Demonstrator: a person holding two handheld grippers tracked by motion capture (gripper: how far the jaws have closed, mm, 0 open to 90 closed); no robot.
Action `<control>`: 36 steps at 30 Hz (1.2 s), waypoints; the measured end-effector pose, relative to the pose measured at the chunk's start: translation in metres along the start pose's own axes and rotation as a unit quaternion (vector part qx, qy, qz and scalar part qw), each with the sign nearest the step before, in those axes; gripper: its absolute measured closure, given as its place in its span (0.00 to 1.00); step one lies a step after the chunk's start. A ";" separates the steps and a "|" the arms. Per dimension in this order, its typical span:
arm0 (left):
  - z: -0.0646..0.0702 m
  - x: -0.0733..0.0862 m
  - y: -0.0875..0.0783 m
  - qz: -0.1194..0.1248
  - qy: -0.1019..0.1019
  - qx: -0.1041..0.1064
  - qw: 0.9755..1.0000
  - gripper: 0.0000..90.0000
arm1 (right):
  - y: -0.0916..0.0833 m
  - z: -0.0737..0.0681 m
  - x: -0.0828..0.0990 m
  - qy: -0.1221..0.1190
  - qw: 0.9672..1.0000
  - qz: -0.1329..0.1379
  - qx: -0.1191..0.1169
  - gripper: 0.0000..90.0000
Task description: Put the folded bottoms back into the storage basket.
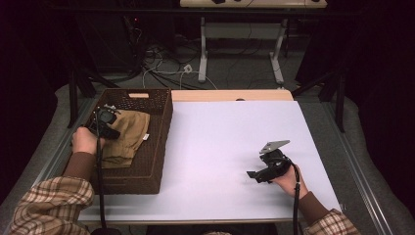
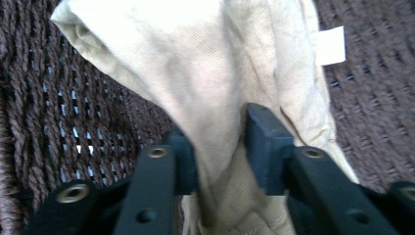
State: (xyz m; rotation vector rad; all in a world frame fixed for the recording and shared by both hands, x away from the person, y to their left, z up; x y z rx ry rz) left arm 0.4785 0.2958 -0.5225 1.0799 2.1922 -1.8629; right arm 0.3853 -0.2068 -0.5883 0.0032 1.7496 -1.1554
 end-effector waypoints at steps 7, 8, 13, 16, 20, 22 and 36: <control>-0.011 -0.004 -0.016 0.033 -0.028 -0.027 0.999 0.34 | 0.000 0.000 0.000 -0.002 1.000 0.000 0.000 0.16; -0.011 -0.005 -0.019 0.037 -0.030 -0.025 0.999 0.32 | 0.000 0.000 0.000 -0.001 1.000 0.000 -0.001 0.16; -0.002 -0.007 -0.029 0.056 -0.027 -0.003 0.998 0.23 | -0.001 0.000 -0.001 -0.003 1.000 0.003 0.000 0.16; 0.006 -0.010 -0.036 0.073 -0.024 0.015 0.997 0.20 | -0.002 -0.001 -0.002 -0.006 1.000 0.004 -0.002 0.16; 0.019 -0.014 -0.046 0.097 -0.017 0.038 0.994 0.18 | -0.006 -0.001 -0.005 -0.006 1.000 0.008 -0.002 0.16; 0.027 -0.015 -0.051 0.106 -0.011 0.049 0.993 0.17 | -0.008 -0.002 -0.006 -0.007 1.000 0.010 -0.005 0.16; 0.078 -0.009 -0.075 0.159 0.021 0.101 0.982 0.12 | -0.018 -0.003 -0.009 -0.017 1.000 0.012 -0.002 0.15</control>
Point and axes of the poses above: each handheld gripper's, and its own axes: y roughly forward along the jaws, x roughly out of its underside, z roughly to its right, the point moved 7 cm from there along y, roughly forward along the jaws, and after that the axes turned 6 degrees about z, right-handed, at the moved point
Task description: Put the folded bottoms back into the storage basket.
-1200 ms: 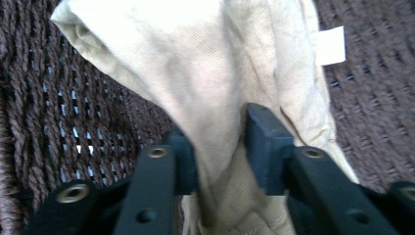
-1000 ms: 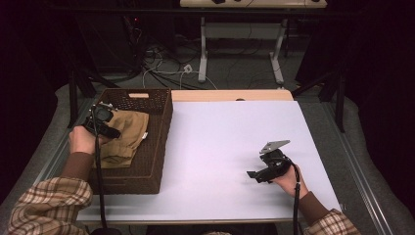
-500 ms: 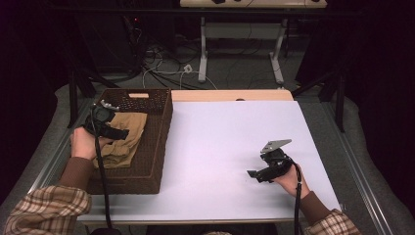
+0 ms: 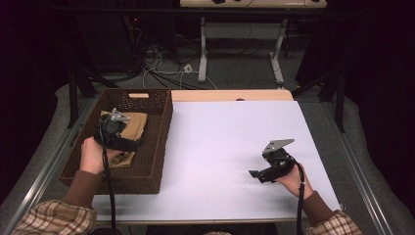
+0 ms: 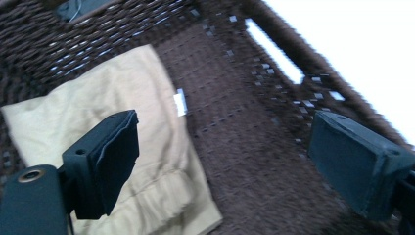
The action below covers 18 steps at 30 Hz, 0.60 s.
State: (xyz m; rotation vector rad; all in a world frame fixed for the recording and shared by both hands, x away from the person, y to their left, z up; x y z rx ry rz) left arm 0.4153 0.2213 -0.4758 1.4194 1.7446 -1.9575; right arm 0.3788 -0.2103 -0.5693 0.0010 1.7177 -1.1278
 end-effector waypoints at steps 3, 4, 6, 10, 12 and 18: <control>0.011 0.000 -0.003 0.006 0.009 0.008 1.000 0.11 | -0.002 0.000 0.002 0.002 1.000 -0.003 -0.001 0.14; 0.014 -0.001 -0.005 0.009 0.012 0.010 1.000 0.10 | -0.002 0.000 0.002 0.001 1.000 -0.002 -0.001 0.14; 0.021 -0.002 -0.007 0.015 0.017 0.016 1.000 0.09 | -0.004 -0.001 0.002 0.003 1.000 -0.002 -0.001 0.13; 0.034 -0.001 -0.009 0.022 0.026 0.027 0.999 0.06 | -0.007 -0.002 0.002 0.000 1.000 -0.001 -0.001 0.12; 0.040 0.000 -0.009 0.024 0.026 0.033 0.999 0.05 | -0.009 -0.004 0.001 -0.002 1.000 0.001 -0.001 0.11; 0.056 0.007 -0.009 0.029 0.031 0.047 0.998 0.00 | -0.015 -0.009 0.000 -0.006 1.000 0.006 -0.002 0.10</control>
Point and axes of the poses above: each handheld gripper's, and its own axes: y roughly forward along the jaws, x roughly out of its underside, z roughly to its right, the point moved 7 cm from there along y, roughly forward along the jaws, and after that the axes turned 6 degrees about z, right-handed, at the moved point
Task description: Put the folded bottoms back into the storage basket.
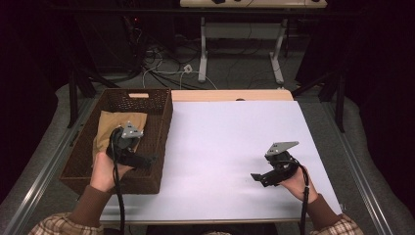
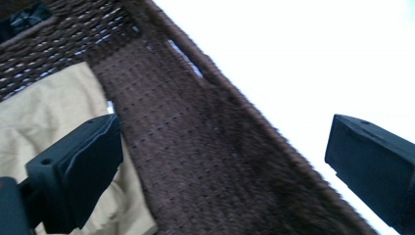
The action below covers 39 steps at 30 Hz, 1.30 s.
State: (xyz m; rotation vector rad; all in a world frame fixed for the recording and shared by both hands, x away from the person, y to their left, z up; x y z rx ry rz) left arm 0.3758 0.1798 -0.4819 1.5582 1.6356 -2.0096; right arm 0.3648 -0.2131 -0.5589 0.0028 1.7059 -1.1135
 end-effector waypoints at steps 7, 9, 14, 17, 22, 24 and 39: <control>0.021 0.004 -0.007 0.019 0.010 0.012 1.000 0.00 | -0.006 -0.007 -0.001 -0.004 1.000 0.008 -0.002 0.08; 0.026 0.005 -0.009 0.022 0.012 0.015 1.000 0.00 | -0.008 -0.008 -0.001 -0.006 1.000 0.010 -0.003 0.08; 0.037 0.011 -0.013 0.028 0.017 0.020 0.999 0.00 | -0.010 -0.012 0.000 -0.007 1.000 0.010 -0.006 0.07; 0.042 0.014 -0.017 0.034 0.019 0.021 0.999 0.00 | -0.012 -0.014 0.000 -0.009 1.000 0.011 -0.006 0.07; 0.049 0.017 -0.021 0.043 0.021 0.023 0.999 0.00 | -0.013 -0.018 0.001 -0.010 1.000 0.013 -0.009 0.04; 0.051 0.018 -0.022 0.045 0.023 0.022 0.998 0.00 | -0.014 -0.020 0.002 -0.010 1.000 0.012 -0.012 0.03; 0.054 0.023 -0.020 0.052 0.017 0.024 0.998 0.00 | -0.016 -0.023 0.005 -0.012 1.000 0.016 -0.011 0.00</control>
Point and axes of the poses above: each handheld gripper's, and its own axes: y roughly forward along the jaws, x roughly out of its underside, z roughly to its right, the point moved 7 cm from there along y, roughly forward along the jaws, and after that the axes turned 6 degrees about z, right-handed, at the moved point
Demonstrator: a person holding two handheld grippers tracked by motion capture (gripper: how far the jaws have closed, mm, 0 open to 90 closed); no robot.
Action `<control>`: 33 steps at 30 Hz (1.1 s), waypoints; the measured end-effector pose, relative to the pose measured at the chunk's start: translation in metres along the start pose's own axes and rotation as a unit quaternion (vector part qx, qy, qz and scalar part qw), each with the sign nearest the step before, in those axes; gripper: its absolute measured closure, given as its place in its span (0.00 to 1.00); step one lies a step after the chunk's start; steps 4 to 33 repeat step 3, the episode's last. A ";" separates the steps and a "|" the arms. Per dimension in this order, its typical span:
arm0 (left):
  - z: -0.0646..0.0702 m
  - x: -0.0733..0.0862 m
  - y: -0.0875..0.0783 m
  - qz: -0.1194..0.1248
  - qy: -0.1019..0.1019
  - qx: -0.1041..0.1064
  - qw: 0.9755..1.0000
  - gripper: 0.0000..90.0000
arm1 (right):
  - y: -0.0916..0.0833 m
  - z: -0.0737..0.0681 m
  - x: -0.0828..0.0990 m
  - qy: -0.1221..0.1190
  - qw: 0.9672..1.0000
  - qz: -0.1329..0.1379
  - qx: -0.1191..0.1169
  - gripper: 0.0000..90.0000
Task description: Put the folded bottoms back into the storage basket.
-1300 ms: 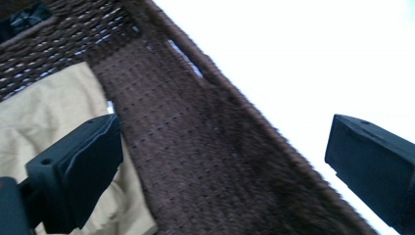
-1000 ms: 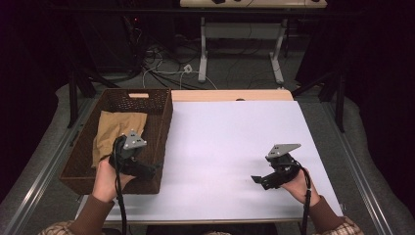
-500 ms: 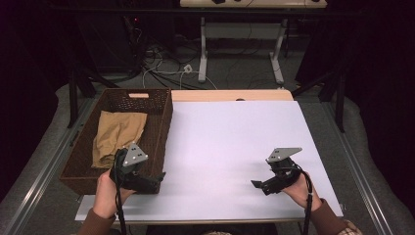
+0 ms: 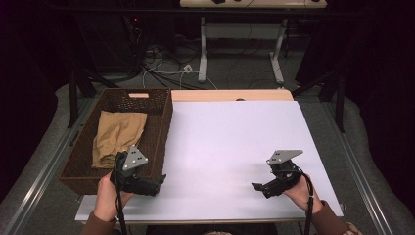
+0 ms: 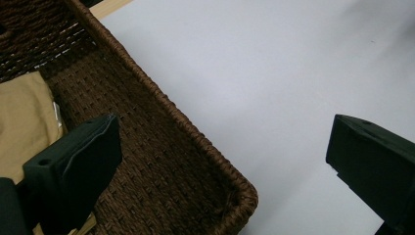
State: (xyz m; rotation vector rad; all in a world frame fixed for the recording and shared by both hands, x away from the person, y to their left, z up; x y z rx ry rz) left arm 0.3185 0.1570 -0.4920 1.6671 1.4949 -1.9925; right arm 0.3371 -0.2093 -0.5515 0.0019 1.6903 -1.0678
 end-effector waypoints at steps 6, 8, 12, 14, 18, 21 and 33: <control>0.000 -0.001 0.000 0.000 0.002 -0.001 1.000 0.00 | 0.000 0.000 0.000 0.001 1.000 0.002 0.000 0.00; 0.000 -0.001 0.000 0.000 0.002 -0.001 1.000 0.00 | 0.000 0.000 0.000 0.001 1.000 0.002 0.000 0.00; 0.000 -0.001 0.000 0.000 0.002 -0.001 1.000 0.00 | 0.000 0.000 0.000 0.001 1.000 0.002 0.000 0.00; 0.000 -0.001 0.000 0.000 0.002 -0.001 1.000 0.00 | 0.000 0.000 0.000 0.001 1.000 0.002 0.000 0.00; 0.000 -0.001 0.000 0.000 0.002 -0.001 1.000 0.00 | 0.000 0.000 0.000 0.001 1.000 0.002 0.000 0.00; 0.000 -0.001 0.000 0.000 0.002 -0.001 1.000 0.00 | 0.000 0.000 0.000 0.001 1.000 0.002 0.000 0.00; 0.000 -0.001 0.000 0.000 0.002 -0.001 1.000 0.00 | 0.000 0.000 0.000 0.001 1.000 0.002 0.000 0.00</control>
Point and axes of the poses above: each handheld gripper's, and its own axes: y roughly forward along the jaws, x roughly out of its underside, z roughly to its right, the point moved 7 cm from there along y, roughly forward along the jaws, and after that the axes turned 6 degrees about z, right-handed, at the moved point
